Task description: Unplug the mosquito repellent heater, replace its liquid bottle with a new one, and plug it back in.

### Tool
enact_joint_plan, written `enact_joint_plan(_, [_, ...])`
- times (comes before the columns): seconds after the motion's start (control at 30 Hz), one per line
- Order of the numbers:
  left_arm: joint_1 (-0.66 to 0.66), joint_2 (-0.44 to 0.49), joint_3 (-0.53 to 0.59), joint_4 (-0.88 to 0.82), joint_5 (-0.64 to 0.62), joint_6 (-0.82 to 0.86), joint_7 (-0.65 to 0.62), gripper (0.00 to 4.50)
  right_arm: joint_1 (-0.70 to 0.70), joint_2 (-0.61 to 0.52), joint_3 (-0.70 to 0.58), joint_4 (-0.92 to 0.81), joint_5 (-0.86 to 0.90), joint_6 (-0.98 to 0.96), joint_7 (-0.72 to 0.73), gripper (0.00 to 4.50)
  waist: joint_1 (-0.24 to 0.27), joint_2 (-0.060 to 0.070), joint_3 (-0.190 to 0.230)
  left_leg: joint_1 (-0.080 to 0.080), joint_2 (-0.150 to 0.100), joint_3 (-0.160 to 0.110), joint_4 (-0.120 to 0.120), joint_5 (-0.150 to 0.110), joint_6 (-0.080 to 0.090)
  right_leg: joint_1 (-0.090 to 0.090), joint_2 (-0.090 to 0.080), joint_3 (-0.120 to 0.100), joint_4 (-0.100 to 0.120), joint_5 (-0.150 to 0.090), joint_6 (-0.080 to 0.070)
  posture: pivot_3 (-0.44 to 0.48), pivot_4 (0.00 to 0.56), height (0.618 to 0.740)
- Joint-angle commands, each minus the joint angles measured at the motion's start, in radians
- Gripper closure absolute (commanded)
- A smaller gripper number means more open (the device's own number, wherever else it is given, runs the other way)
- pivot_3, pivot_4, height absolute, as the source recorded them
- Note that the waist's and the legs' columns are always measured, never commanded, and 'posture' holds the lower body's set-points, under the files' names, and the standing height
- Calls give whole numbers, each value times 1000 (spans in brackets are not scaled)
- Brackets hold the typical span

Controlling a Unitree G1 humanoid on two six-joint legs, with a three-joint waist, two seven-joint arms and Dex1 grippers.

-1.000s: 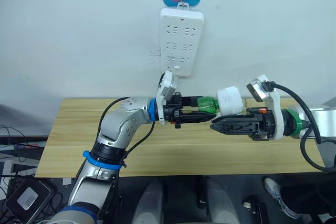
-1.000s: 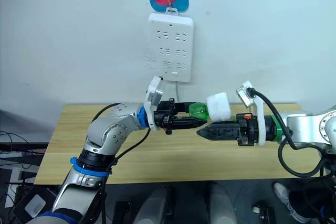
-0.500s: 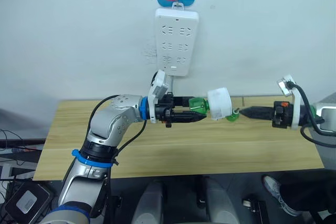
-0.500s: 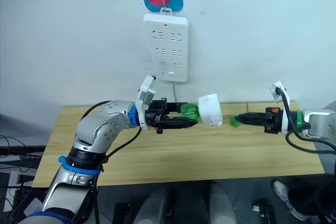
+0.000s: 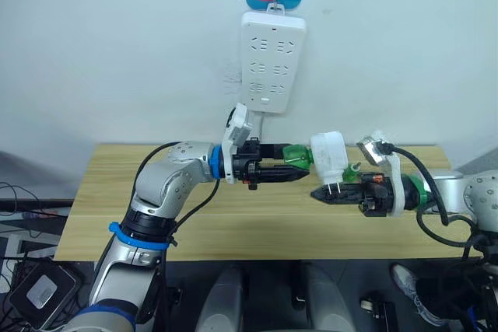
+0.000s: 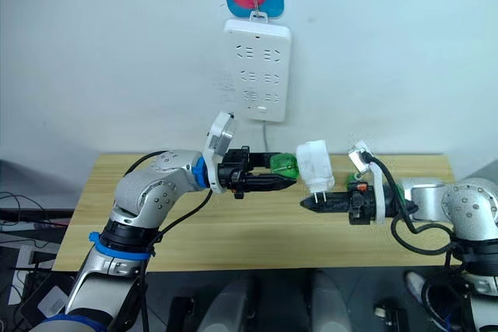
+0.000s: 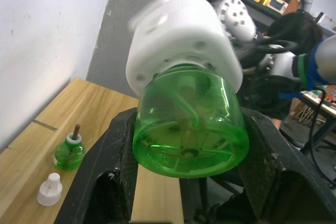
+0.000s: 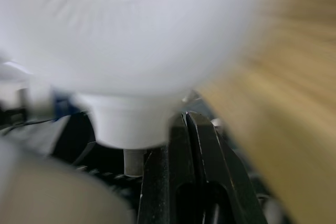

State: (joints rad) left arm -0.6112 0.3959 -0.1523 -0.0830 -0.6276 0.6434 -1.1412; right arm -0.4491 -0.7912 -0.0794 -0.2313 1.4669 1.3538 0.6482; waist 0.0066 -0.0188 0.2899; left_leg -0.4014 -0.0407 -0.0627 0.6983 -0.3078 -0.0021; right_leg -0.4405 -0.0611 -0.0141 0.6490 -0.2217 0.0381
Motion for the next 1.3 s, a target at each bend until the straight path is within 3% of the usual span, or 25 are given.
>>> enact_joint_plan(0.03, [20, 5, -24, -16, 46, -59, -3, 2232, -42, -36, -33, -26, 210, 4, -80, 4443, -3, 0, 0, 0, 0, 0, 0, 0, 0, 0, 0, 0, 0, 0, 0, 15, 271, 740])
enact_joint_plan(0.23, [37, 10, -62, -20, 87, -103, -37, 2232, -202, -34, 24, 97, 367, -59, -242, 4443, -10, 0, 0, 1, 1, 1, 0, 0, 0, 0, 0, 0, 0, 0, 0, 11, 259, 740])
enact_joint_plan(0.37, [38, 15, -67, -23, 89, -106, -48, 2232, -307, 33, 39, 198, 188, -128, -355, 4443, -9, 0, 0, 0, 0, 2, 0, 0, 0, 0, 0, 1, 0, 0, 0, 11, 259, 740])
enact_joint_plan(0.47, [45, 20, -67, -37, 84, -100, -53, 2232, -346, 34, 84, 267, -66, -190, -296, 4443, -7, 0, -1, 0, 0, 3, 0, 0, 0, -1, 0, 1, 0, 0, 0, 18, 250, 740])
enact_joint_plan(0.63, [53, 35, -54, -49, 72, -85, -57, 2232, -388, 46, 25, 335, -116, -150, -194, 4443, -7, 0, -1, -1, 0, 3, 0, 0, 0, -2, 0, 1, 0, 0, 0, 18, 250, 740])
enact_joint_plan(0.8, [65, 45, -44, -56, 64, -81, -56, 2232, -372, 45, -15, 316, -130, -103, -130, 4443, -7, 0, -1, 0, 1, 2, 0, 0, 0, -1, 0, 0, 1, 0, 0, 29, 246, 740])
enact_joint_plan(1.07, [32, 33, -12, -67, -22, 15, -45, 2232, -203, 96, 33, 175, -289, -144, -92, 4443, -6, 0, -1, 0, 0, 2, 0, 0, 0, -1, 0, 0, 2, 0, 0, 29, 246, 740])
enact_joint_plan(1.3, [13, 22, -15, -7, 50, -48, 1, 2232, -97, 47, -5, 23, -158, 1, 13, 4443, -6, 0, -1, 0, 0, 2, 0, 0, 0, -1, 0, 0, 4, 0, 0, 19, 256, 740])
